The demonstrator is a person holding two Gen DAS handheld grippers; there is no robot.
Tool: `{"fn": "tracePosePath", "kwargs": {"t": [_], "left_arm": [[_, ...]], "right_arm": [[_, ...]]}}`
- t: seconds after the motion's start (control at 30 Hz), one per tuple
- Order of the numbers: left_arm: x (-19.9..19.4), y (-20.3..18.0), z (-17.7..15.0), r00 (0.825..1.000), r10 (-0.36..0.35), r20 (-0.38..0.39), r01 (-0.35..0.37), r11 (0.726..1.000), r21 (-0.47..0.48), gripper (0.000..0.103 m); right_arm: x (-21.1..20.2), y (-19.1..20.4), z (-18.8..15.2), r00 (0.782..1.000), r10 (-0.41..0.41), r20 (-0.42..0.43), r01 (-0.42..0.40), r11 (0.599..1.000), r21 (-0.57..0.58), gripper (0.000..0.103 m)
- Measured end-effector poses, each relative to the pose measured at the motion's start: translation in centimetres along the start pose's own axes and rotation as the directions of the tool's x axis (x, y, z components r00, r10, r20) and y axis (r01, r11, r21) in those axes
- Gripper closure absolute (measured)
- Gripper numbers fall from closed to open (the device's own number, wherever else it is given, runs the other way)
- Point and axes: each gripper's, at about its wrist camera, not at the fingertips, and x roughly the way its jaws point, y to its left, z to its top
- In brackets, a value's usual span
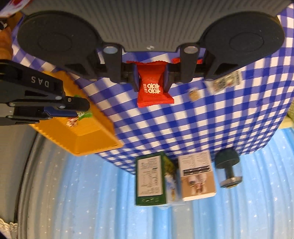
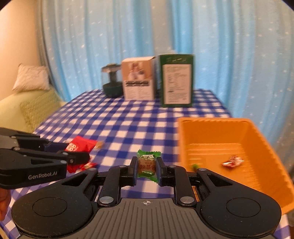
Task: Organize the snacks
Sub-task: 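Carry the green candy with the right gripper while the left gripper carries the red packet to the tray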
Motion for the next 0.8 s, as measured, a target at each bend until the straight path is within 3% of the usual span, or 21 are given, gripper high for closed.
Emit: {"fn": "tracePosePath", "kwargs": {"t": [0.33, 0.8], "left_arm": [[1.1, -5.7, 2.6, 0.995, -0.101, 0.02, 0.1, 0.995, 0.028, 0.079], [3.7, -10.9, 4.0, 0.983, -0.183, -0.005, 0.183, 0.981, 0.059, 0.079]], "right_arm": [[-3.6, -7.1, 1.5, 0.989, -0.14, 0.042, 0.135, 0.985, 0.111, 0.083], [-4.6, -13.6, 0.6, 0.98, -0.197, -0.019, 0.196, 0.957, 0.214, 0.082]]}}
